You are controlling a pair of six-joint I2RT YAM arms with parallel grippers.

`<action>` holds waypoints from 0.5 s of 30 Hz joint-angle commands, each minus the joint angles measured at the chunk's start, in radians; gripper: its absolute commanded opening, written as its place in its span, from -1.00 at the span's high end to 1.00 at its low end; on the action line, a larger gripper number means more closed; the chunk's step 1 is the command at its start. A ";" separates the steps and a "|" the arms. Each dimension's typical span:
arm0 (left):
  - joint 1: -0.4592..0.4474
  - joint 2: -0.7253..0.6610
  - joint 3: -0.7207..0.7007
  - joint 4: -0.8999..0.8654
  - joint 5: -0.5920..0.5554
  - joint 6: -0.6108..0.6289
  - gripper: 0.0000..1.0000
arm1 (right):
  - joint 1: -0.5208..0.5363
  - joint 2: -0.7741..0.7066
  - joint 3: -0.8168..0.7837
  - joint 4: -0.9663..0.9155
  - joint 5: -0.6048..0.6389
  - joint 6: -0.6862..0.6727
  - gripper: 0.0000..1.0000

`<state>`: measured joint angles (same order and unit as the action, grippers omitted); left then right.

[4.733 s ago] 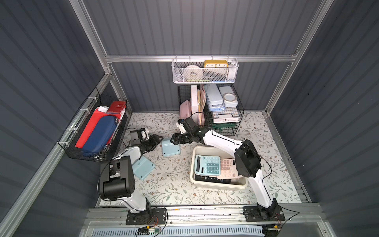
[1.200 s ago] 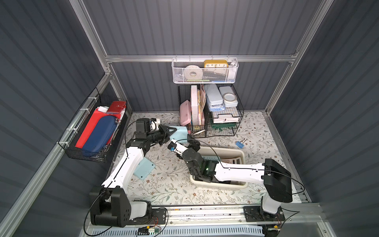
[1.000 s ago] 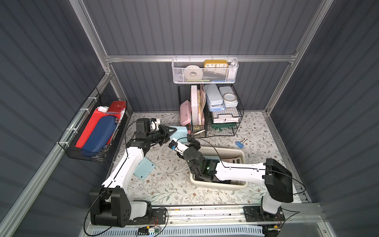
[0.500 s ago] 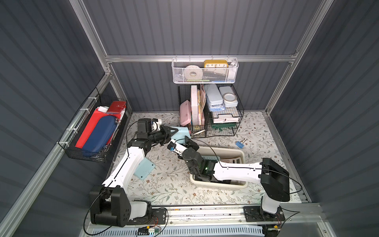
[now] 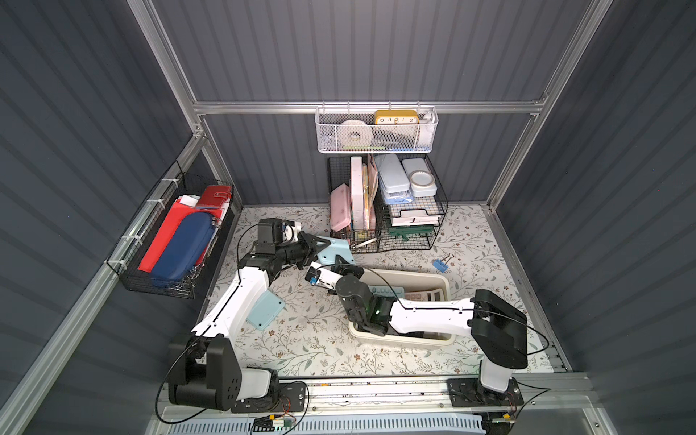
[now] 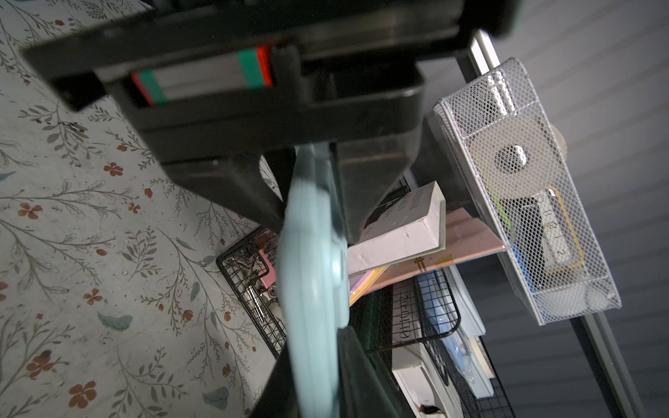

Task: Put the calculator in the storage box
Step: Pick up the calculator at the center of the board.

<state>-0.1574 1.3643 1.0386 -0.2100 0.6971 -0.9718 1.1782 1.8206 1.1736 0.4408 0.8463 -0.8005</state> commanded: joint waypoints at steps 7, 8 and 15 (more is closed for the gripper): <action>-0.002 -0.035 0.105 -0.066 -0.033 0.053 -0.66 | -0.005 -0.096 0.002 -0.063 0.003 0.203 1.00; -0.002 -0.045 0.131 -0.103 -0.074 0.071 -0.89 | -0.006 -0.111 0.006 -0.100 -0.002 0.234 1.00; -0.002 -0.144 0.223 -0.209 -0.275 0.153 -0.98 | -0.036 -0.231 0.045 -0.436 -0.115 0.540 1.00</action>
<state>-0.1574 1.2743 1.2278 -0.3515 0.5243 -0.8864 1.1622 1.6455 1.1755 0.1623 0.7921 -0.4511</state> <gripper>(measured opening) 0.992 0.158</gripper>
